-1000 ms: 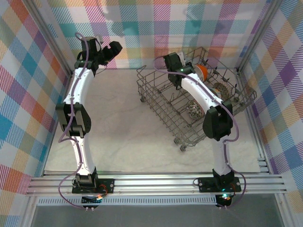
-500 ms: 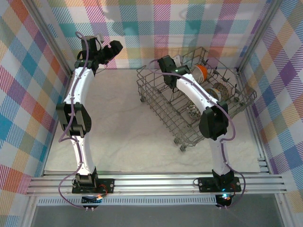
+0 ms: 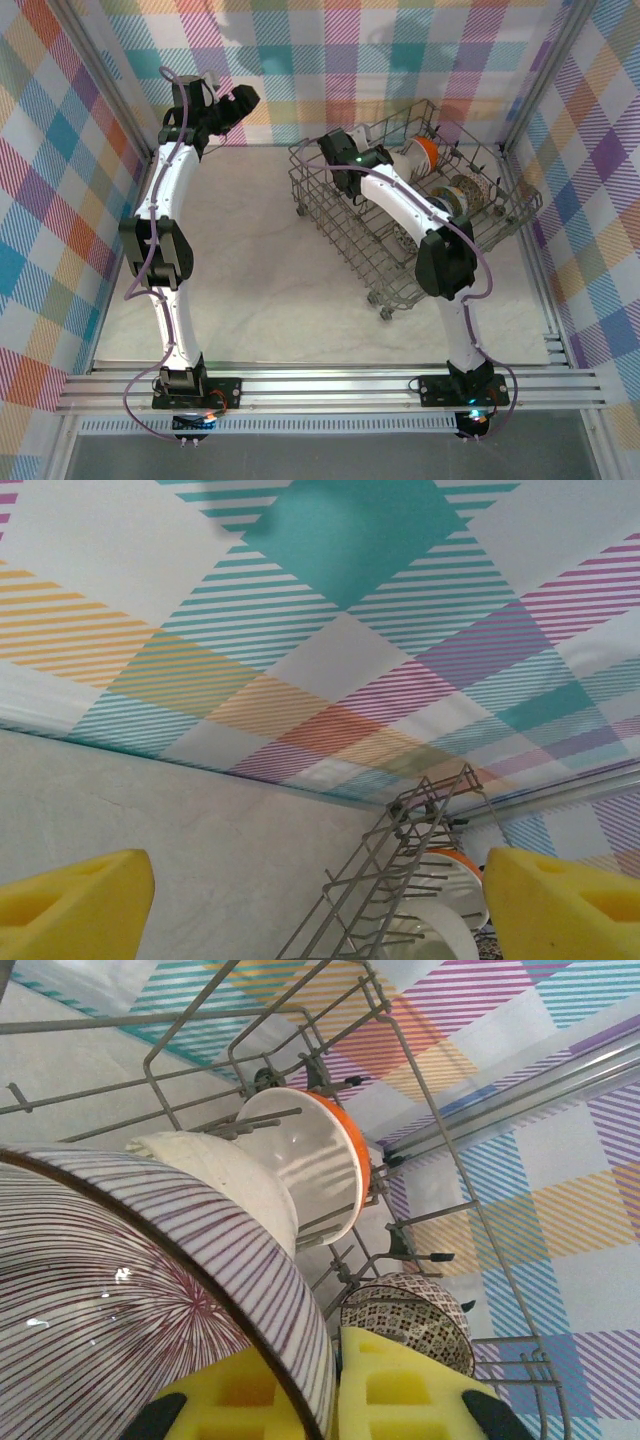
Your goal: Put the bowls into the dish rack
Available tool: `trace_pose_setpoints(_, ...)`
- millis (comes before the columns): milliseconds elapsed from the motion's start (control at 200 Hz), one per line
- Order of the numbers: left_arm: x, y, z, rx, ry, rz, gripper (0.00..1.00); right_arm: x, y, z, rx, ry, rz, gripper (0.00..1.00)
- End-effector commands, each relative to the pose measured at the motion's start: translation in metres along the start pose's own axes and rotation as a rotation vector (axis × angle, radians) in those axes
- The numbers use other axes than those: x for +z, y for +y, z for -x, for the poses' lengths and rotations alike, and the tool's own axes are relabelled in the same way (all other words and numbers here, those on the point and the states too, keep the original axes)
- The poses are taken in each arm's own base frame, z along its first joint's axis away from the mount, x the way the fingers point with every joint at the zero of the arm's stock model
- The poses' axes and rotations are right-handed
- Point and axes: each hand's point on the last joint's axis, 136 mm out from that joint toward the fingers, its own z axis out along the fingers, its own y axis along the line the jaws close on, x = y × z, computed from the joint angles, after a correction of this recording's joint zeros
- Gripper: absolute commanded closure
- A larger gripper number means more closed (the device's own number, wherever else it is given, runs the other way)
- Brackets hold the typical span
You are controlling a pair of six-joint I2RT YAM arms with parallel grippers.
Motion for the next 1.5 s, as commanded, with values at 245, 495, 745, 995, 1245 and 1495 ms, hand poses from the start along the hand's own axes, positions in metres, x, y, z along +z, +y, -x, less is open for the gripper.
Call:
trace_pose_setpoints(245,0.0,-0.006,0.01,0.013,-0.02,-0.036,0.15,-0.015,-0.038,0.003,0.045,0.01,-0.135,1.0)
trace_pose_setpoints(495,0.003,0.001,0.011,0.011,-0.026,-0.013,0.15,-0.016,-0.04,0.002,0.034,0.01,-0.149,1.0)
trace_pose_setpoints(745,0.013,0.017,0.001,-0.045,0.029,0.049,0.17,-0.015,-0.039,-0.007,0.025,0.025,-0.15,1.0)
trace_pose_setpoints(995,0.014,0.015,-0.001,-0.032,0.049,0.044,0.17,-0.012,-0.036,-0.012,0.01,0.03,-0.166,1.0)
trace_pose_setpoints(1245,0.009,0.008,-0.008,0.016,0.075,0.03,0.17,-0.011,-0.037,0.003,-0.06,-0.039,-0.22,1.0)
trace_pose_setpoints(1495,0.009,-0.006,-0.016,0.034,0.097,-0.005,0.17,-0.011,-0.038,0.027,-0.088,-0.146,-0.267,1.0)
